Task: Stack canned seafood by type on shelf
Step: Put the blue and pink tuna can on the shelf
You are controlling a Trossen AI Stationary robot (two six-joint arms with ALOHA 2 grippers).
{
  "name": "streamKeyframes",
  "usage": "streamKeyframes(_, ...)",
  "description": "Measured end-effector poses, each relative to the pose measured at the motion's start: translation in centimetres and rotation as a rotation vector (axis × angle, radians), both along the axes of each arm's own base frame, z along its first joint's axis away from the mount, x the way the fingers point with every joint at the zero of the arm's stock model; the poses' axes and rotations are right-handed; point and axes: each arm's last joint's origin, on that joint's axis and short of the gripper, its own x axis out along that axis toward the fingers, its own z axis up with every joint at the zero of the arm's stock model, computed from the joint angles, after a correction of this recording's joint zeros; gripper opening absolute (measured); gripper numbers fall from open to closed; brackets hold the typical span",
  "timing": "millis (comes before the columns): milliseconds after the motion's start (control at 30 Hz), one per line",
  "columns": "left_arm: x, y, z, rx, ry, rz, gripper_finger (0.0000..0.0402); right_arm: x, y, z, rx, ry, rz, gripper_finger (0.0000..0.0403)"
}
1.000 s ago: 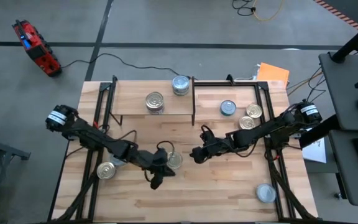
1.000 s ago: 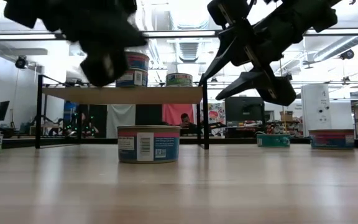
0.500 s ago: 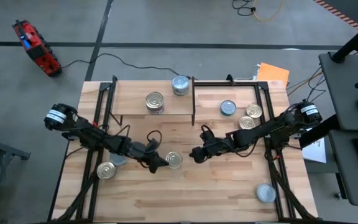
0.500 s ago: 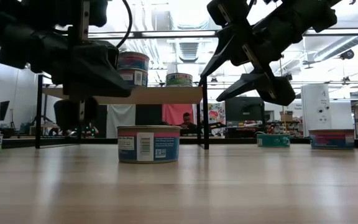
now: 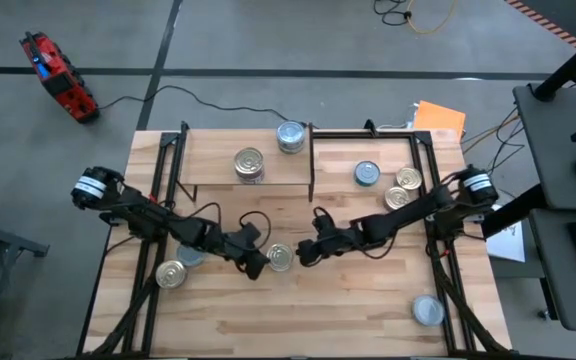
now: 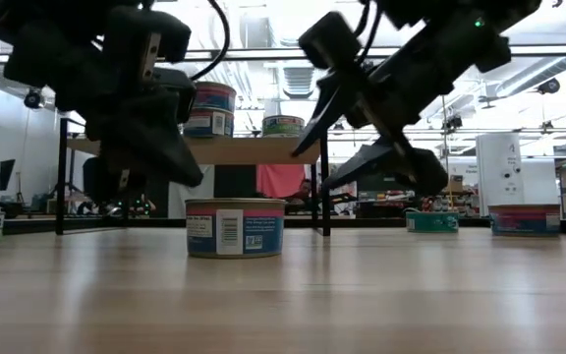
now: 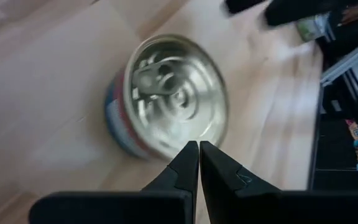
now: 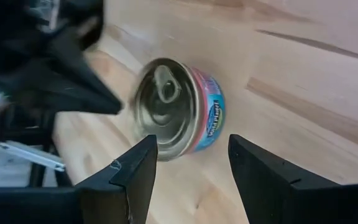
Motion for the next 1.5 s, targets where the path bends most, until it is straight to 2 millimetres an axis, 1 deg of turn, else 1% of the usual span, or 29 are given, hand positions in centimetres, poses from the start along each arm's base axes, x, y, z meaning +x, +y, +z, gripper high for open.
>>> streamKeyframes(67,0.4,-0.2,0.5,0.015,-0.033,-0.031,0.0000,0.6,0.1,-0.4,-0.002,0.017,0.001,0.0189)
streamKeyframes(200,0.9,-0.4,1.0,0.067,-0.071,-0.094,0.0000,1.5,0.4,-0.4,0.000,0.039,0.019,0.0189)
streamKeyframes(400,0.9,-0.4,-0.8,0.071,0.040,-0.085,0.0000,1.6,0.2,0.1,-0.014,0.087,0.027,0.0189)
streamKeyframes(667,0.9,-0.6,-1.1,0.072,0.051,-0.083,0.0000,1.6,0.4,0.0,0.034,0.095,0.042,0.0189)
streamKeyframes(1033,0.8,-0.8,-1.5,0.105,0.065,-0.086,0.0000,1.8,0.4,0.2,0.010,0.071,0.081,0.0192)
streamKeyframes(1500,0.5,-1.1,-1.9,0.146,0.071,-0.064,0.0000,1.8,0.4,0.1,-0.032,0.069,0.113,0.0266)
